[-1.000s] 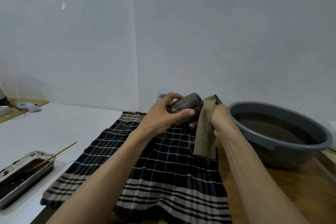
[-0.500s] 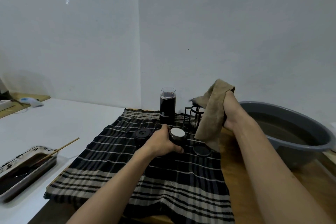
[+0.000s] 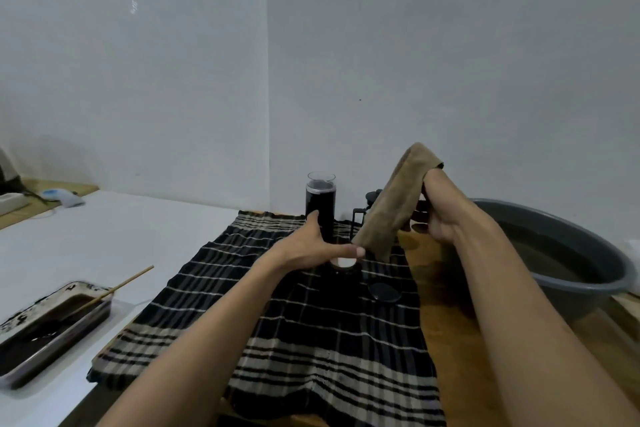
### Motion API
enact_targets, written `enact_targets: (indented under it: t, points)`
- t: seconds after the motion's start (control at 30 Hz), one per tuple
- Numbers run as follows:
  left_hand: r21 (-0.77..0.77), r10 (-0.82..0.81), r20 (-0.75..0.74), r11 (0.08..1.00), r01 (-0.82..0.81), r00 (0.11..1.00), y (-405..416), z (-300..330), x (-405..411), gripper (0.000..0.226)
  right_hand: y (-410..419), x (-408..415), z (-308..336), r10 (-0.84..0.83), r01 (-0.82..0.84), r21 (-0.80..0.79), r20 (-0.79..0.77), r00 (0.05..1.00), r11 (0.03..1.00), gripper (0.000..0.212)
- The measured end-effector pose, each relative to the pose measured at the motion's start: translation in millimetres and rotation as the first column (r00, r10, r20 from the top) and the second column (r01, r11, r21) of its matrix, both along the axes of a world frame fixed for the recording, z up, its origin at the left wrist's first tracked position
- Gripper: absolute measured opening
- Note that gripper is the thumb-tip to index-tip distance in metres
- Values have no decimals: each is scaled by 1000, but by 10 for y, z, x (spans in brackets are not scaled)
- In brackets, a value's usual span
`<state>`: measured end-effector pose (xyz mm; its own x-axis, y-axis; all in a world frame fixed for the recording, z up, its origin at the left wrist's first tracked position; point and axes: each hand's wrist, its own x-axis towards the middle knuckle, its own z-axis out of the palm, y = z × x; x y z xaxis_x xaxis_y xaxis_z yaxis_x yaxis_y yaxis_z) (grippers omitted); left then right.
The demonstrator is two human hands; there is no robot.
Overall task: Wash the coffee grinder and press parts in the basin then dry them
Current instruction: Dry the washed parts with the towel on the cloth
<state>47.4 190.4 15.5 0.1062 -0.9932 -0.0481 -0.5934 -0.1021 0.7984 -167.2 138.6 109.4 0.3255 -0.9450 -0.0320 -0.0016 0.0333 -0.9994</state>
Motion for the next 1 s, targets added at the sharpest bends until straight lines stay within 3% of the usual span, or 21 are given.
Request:
enact_targets:
  t: [0.1, 0.23, 0.33, 0.47, 0.63, 0.77, 0.8, 0.9, 1.0]
  points:
    - [-24, -27, -99, 999, 25, 995, -71, 295, 206, 125, -81, 30, 102, 18, -12, -24, 237, 971, 1000, 36]
    - [167, -204, -105, 961, 219, 973, -273, 465, 597, 128, -170, 109, 196, 34, -53, 18, 574, 818, 998, 51]
    - [138, -57, -83, 988, 69, 995, -475, 493, 705, 106, -323, 235, 277, -61, 14, 74, 677, 733, 997, 53]
    - [110, 235, 114, 963, -248, 965, -865, 261, 799, 104, -570, 549, 285, -143, 49, 163, 635, 760, 985, 45]
    - [187, 257, 49, 947, -262, 965, -1257, 21, 789, 107, -879, 734, 252, -111, 0, 182, 599, 793, 983, 29]
    - [176, 252, 9, 952, -250, 968, -1714, -323, 931, 136, -1108, 783, 246, -19, -9, 60, 442, 897, 998, 27]
    - [153, 251, -16, 957, -246, 968, -1800, -397, 960, 129, -1125, 794, 255, -7, -8, 35, 413, 911, 999, 28]
    - [93, 233, -132, 971, -222, 963, -1816, -363, 891, 83, -1175, 836, 312, 18, -9, -28, 350, 937, 1000, 16]
    - [58, 237, -157, 971, -231, 959, -1733, -270, 850, 77, -1255, 899, 318, -112, 154, -100, 340, 934, 983, 13]
